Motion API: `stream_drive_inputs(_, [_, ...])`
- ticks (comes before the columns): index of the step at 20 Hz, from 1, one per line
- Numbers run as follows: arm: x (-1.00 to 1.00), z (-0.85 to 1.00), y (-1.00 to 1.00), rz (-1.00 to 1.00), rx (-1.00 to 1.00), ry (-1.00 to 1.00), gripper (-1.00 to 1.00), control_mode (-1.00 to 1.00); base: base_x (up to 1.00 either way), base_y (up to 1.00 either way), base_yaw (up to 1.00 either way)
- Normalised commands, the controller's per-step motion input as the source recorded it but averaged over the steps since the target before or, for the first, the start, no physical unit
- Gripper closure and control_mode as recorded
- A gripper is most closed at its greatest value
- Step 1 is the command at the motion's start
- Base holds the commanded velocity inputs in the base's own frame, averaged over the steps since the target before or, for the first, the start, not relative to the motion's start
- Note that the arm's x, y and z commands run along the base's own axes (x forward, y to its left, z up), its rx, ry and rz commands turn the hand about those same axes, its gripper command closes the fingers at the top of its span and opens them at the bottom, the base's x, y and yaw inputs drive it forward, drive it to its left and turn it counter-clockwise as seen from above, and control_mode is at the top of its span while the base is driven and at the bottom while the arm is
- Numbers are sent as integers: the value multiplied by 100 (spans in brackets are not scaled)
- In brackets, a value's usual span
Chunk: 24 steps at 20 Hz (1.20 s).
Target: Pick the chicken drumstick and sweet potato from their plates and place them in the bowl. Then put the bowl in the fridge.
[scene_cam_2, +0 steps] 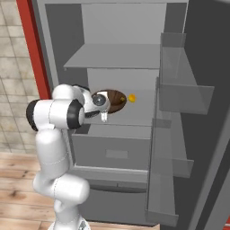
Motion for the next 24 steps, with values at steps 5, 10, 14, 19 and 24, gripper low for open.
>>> stream_drive_inputs(5, [-38, 48, 0, 0, -10, 10, -100, -100, 0, 0, 0])
stream_drive_inputs(10, [-36, 59, 0, 0, -4, 8, -100, -100, 0, 0, 0])
stream_drive_inputs(14, [-27, 78, 1, 0, 0, 4, -100, -100, 0, 0, 0])
stream_drive_inputs(19, [-22, 86, 8, 0, 0, 5, -100, -100, 0, 0, 0])
stream_drive_inputs(24, [-25, 86, 18, 0, -1, 17, -100, -100, 0, 0, 0])
